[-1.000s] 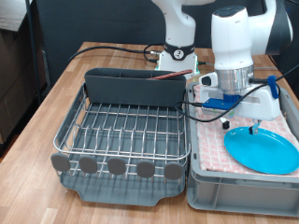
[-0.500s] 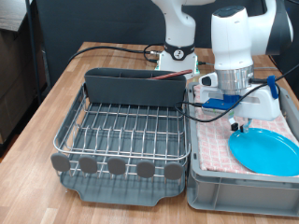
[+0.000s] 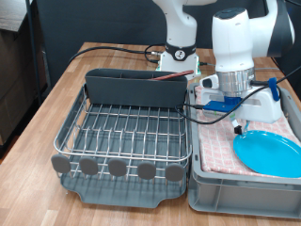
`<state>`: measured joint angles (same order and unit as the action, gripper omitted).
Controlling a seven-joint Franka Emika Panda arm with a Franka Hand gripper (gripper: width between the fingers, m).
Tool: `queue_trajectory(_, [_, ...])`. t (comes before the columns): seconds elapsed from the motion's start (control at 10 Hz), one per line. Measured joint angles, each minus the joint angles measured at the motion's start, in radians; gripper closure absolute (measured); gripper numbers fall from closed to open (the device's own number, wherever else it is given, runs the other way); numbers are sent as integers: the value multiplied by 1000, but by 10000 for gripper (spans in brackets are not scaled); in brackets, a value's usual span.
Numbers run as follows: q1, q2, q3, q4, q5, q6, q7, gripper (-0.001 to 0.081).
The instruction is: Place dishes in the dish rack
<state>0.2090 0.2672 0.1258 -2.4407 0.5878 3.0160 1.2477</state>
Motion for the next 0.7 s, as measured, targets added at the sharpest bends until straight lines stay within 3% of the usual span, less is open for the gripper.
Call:
queue_trajectory(0.3, [120,-41,-153,4,-239,-82,199,791])
queue_trajectory(0.5, [153,-90,-202,12,-338,-155,285,791])
queue_trajectory(0.7, [155,-133,-220,20,-400,-218,336,796])
